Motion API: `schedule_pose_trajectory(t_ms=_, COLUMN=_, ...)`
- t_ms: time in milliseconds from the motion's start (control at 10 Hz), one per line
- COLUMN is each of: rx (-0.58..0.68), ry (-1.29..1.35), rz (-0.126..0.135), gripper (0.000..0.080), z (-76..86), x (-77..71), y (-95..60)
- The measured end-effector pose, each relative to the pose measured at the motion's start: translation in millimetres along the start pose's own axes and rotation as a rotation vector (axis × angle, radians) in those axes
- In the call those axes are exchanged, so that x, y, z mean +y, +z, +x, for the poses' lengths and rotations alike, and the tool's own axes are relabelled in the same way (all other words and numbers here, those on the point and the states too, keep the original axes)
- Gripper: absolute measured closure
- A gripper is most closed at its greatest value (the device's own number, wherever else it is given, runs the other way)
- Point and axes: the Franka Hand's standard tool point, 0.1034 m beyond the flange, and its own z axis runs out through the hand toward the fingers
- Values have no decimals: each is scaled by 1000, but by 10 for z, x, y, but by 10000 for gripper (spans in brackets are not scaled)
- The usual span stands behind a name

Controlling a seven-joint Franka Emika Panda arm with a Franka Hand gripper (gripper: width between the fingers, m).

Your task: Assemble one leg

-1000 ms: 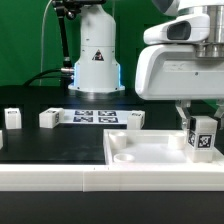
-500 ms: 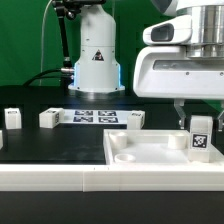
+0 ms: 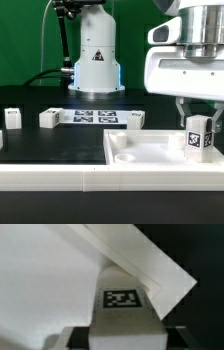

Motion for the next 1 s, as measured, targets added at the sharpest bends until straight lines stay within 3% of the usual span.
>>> schedule_pose_trajectory(t_ms=500, rx=-9, ry=189, rz=4, gripper=508, z=21, x=9, y=-1)
schedule_pose_trajectory(t_ms=600, rx=-8, ry=142, rz=6, gripper=433, z=25, x=7, y=0)
schedule_pose_trajectory(t_ms=700, rx=-6, ry=101, rz=10, gripper=252, z=31, x=3, y=-2)
schedule_pose_trajectory(t_ms=800, rx=-5, ry=46, rz=11, gripper=252, z=22, x=-3, y=-2)
schedule_pose_trajectory(t_ms=900, rx=-2, ry=-94, rz=15, gripper=168, z=22, x=-4, y=1)
schedule_pose_trajectory(t_ms=1000, rx=0, ry=-201, rz=14, gripper=168, z=14, x=-8, y=1)
